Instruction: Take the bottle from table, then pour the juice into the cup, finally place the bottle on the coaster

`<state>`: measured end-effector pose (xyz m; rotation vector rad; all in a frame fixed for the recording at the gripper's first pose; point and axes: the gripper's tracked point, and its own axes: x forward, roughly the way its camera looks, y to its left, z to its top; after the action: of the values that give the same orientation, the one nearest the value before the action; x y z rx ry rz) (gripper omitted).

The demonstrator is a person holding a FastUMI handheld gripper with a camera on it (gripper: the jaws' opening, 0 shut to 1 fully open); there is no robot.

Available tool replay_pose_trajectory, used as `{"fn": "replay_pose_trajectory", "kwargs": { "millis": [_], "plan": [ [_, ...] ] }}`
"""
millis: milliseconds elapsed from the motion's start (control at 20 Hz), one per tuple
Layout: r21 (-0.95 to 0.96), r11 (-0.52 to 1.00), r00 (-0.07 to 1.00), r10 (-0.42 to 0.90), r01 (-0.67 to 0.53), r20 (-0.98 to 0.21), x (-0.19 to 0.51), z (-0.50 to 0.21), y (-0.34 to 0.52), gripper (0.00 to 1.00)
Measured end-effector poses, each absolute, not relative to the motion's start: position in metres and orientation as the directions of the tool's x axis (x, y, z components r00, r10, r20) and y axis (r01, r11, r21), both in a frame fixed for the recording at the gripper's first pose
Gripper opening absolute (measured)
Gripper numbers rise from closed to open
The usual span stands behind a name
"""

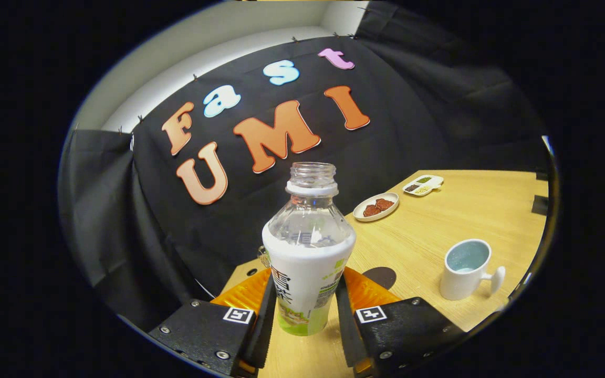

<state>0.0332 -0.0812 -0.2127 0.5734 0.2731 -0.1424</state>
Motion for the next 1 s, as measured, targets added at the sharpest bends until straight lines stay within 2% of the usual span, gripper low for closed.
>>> {"fn": "replay_pose_trajectory", "kwargs": {
  "millis": [300, 600, 1000],
  "plan": [
    [0.652, 0.706, 0.943, -0.07, 0.277, -0.324, 0.037, -0.216, -0.097, 0.56],
    [0.797, 0.528, 0.951, -0.073, 0.292, -0.301, 0.04, -0.217, -0.115, 0.56],
    [0.892, 0.323, 0.948, -0.071, 0.315, -0.309, 0.04, -0.227, -0.129, 0.56]
  ]
}}
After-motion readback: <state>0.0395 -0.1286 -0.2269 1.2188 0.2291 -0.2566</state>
